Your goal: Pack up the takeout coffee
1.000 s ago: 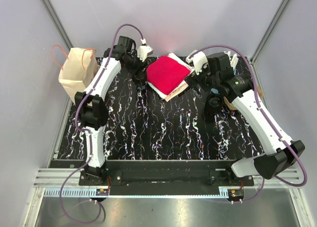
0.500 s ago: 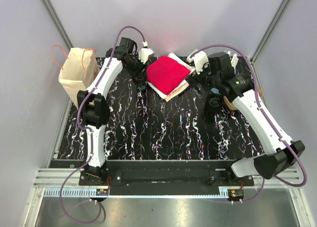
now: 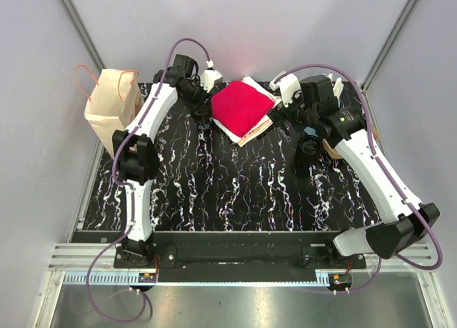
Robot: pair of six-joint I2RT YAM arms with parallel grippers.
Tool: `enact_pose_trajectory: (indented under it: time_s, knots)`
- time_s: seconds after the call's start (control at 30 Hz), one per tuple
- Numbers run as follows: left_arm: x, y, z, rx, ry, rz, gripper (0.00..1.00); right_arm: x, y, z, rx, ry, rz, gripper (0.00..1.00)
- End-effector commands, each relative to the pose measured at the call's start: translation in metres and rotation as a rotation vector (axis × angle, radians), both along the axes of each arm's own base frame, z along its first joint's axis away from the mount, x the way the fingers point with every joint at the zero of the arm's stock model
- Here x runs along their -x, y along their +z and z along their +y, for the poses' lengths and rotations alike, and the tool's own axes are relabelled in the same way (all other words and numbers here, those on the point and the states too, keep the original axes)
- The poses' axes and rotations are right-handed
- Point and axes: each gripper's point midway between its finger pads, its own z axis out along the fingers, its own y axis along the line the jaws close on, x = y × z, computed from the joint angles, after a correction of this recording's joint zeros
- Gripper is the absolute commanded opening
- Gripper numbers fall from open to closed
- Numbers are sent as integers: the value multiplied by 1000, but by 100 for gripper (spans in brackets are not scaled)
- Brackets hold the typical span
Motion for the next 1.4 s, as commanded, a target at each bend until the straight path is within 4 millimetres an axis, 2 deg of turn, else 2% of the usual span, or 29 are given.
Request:
enact_pose_trajectory:
  time_s: [0.0, 0.17, 0.57, 0.83, 1.37]
  knots:
    - [-12, 15, -3, 10, -7, -60, 34, -3, 19, 1, -49, -8, -59, 100]
    - [-13, 14, -4, 10, -8, -60, 27, -5, 19, 1, -49, -9, -59, 100]
    - [-14, 11, -4, -1, -5, -58, 18, -5, 18, 0, -50, -12, -55, 100]
    - [-13, 17, -6, 11, -5, -65, 0, -6, 18, 0, -50, -15, -58, 100]
    - [-11, 30, -7, -22, 1, -112, 0, -4, 19, -2, -54, -19, -65, 100]
